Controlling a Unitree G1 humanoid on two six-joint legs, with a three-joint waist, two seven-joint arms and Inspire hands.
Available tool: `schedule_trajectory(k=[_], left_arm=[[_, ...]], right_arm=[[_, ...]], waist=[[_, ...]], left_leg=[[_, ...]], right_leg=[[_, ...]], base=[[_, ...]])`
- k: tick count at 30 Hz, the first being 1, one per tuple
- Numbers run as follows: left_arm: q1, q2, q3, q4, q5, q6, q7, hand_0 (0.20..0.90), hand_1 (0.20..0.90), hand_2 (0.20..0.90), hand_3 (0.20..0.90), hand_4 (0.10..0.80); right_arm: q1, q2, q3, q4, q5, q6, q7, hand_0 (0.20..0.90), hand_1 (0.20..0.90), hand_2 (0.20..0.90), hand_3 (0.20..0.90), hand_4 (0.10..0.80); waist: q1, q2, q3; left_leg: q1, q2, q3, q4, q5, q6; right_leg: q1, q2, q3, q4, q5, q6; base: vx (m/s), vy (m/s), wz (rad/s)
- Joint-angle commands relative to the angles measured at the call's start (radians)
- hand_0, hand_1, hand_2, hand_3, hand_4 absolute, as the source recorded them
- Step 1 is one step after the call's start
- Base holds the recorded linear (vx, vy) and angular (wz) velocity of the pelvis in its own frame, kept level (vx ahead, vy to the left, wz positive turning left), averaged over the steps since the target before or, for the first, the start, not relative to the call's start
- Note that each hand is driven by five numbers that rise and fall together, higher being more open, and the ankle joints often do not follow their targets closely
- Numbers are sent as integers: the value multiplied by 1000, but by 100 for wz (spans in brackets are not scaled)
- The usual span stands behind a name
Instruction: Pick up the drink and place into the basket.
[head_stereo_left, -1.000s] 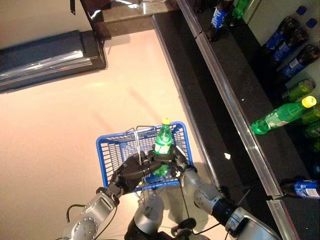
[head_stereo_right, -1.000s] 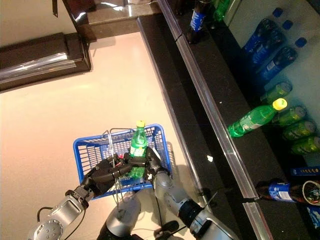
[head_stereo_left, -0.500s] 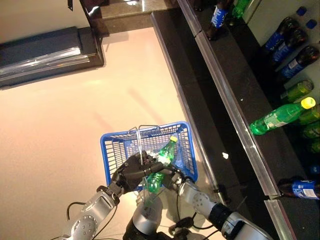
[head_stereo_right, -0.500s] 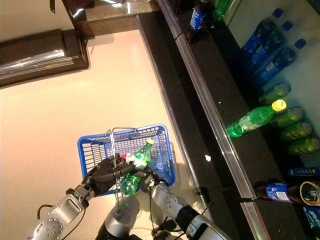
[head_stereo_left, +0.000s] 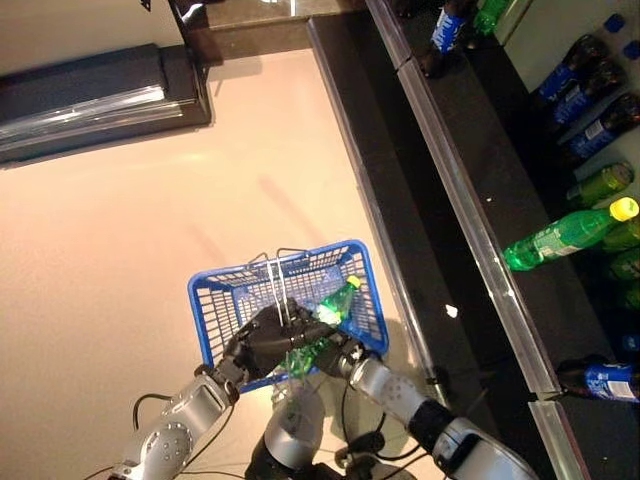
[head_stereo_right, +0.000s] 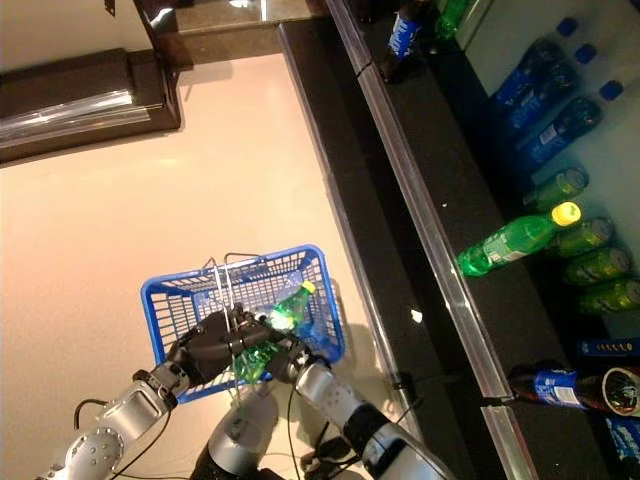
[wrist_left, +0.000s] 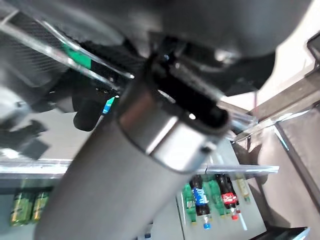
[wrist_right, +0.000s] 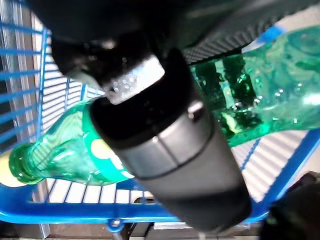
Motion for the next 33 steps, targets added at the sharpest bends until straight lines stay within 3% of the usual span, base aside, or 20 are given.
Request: schedule_trajectory(k=[1, 8, 20, 22, 23, 25, 26, 33], left_arm=[[-120, -59, -37, -450, -109, -78, -282, 300, 300, 300, 200, 100], [-146, -49, -34, -447, -126, -37, -250, 300, 300, 300, 200, 100], [-176, -70, -53, -429, -112, -16, -204, 300, 300, 300, 200, 100], [-179, -77, -60, -428, -104, -19, -199, 300, 300, 300, 200, 100], [-181, -82, -65, -429, -99, -23, -194, 300, 300, 300, 200, 100], [-184, -84, -69, -427, -97, -26, -190, 300, 300, 300, 200, 100], [-184, -87, -71, -424, -95, -28, -188, 300, 300, 300, 200, 100], [-181, -99, -80, -419, -82, -34, -183, 300, 300, 300, 200, 100]], right_arm=[[-154, 149, -27, -41, 74, -9, 20, 300, 300, 300, 200, 100], [-239, 138, -81, 83, -37, -20, -41, 300, 300, 300, 200, 100], [-279, 139, -85, 219, -146, 56, 3, 300, 300, 300, 200, 100], [-279, 147, -72, 226, -169, 67, 5, 392, 392, 392, 307, 207], [-274, 150, -60, 228, -182, 65, 9, 474, 474, 474, 403, 303], [-268, 154, -53, 235, -192, 71, 19, 862, 862, 862, 856, 756], [-263, 154, -49, 239, -207, 73, 30, 900, 900, 900, 900, 800], [-243, 152, -42, 242, -217, 74, 55, 900, 900, 900, 900, 800]], waist=[[-4, 4, -84], [13, 0, -96], [16, -3, -97], [15, -3, -95], [14, -3, -94], [11, -2, -93], [10, -2, -92], [6, -2, -87]], left_leg=[[-22, -27, 59, 24, 1, 53], [-8, -24, 53, 23, -2, 55], [-6, -25, 56, 17, 23, 61], [-7, -25, 57, 17, 24, 61], [-7, -24, 59, 17, 25, 61], [-7, -23, 61, 16, 25, 61], [-6, -22, 63, 16, 25, 61], [-8, -19, 68, 19, 25, 60]], right_leg=[[-31, 24, 65, 85, 17, -39], [-16, 23, 57, 90, 16, -36], [-15, 9, 38, 94, 34, -36], [-16, 9, 39, 96, 34, -36], [-18, 9, 42, 96, 34, -36], [-19, 9, 44, 96, 35, -36], [-20, 9, 45, 97, 35, -36], [-23, 7, 44, 101, 35, -33]], base=[[78, -6, 6], [71, 13, 7], [18, 25, 7], [0, 0, 0], [0, 0, 0], [0, 0, 0], [0, 0, 0], [0, 0, 0]])
